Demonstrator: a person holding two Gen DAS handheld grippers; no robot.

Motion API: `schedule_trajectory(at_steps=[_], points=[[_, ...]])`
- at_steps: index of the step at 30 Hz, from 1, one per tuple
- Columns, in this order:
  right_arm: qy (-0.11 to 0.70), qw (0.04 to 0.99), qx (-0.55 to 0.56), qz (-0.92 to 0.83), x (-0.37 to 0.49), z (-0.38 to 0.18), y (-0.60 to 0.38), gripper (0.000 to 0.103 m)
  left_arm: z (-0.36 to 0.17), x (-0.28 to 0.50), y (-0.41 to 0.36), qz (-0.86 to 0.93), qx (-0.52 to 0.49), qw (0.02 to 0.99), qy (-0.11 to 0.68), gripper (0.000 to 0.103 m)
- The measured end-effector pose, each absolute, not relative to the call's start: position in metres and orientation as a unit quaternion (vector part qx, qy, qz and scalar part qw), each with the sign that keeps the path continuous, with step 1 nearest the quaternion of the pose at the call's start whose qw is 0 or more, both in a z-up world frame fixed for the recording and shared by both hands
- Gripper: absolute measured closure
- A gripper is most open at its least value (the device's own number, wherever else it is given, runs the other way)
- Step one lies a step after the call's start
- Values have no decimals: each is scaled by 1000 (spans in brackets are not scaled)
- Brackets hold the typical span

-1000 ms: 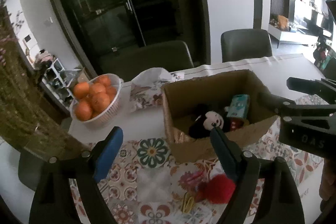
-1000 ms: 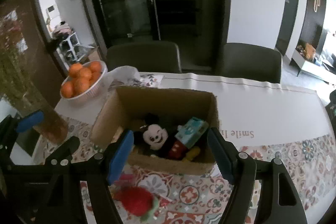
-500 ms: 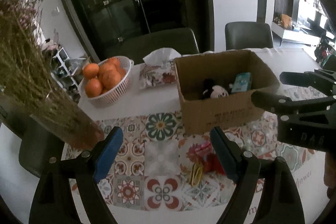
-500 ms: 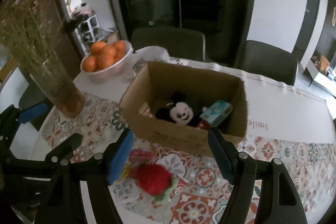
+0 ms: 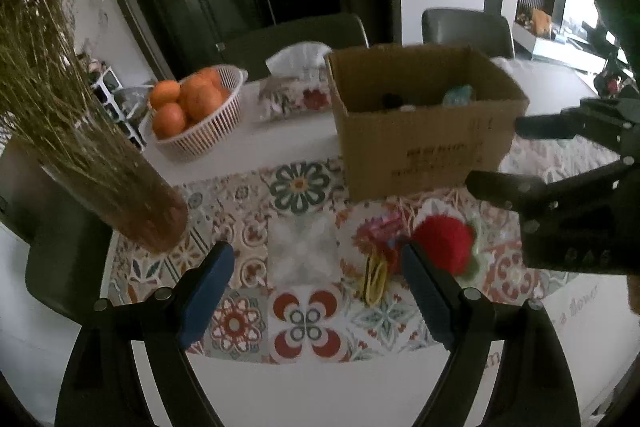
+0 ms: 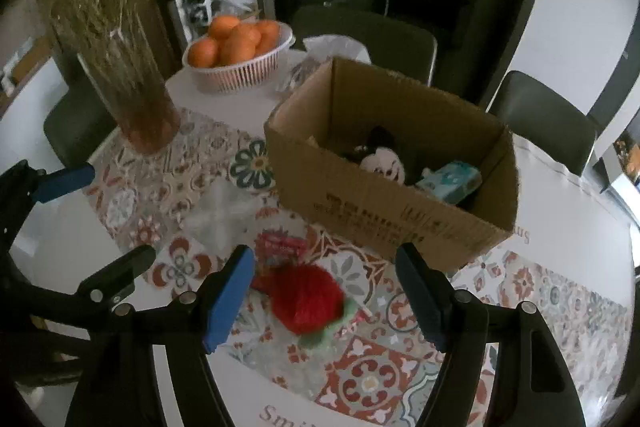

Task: Organize soft objects
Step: 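Reach the left tool to the yellow clip while the right tool reaches the red pompom toy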

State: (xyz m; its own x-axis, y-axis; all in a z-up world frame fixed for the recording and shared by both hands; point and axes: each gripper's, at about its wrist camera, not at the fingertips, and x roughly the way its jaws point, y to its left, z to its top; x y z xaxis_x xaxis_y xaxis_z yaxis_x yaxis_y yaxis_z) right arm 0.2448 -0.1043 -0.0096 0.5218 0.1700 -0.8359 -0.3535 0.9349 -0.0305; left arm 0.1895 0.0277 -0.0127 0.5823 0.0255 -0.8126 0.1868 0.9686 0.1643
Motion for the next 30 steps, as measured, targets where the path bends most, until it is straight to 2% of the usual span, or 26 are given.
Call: schedule_trajectory(at_steps=[8,30], points=[[495,843,-129,166,241,-37,-96,29,-33,190,29,-65,102,868,482,18],[590,761,-181,198,261,-119,-85,29,-130,222,16,-155,104,801,568,22]])
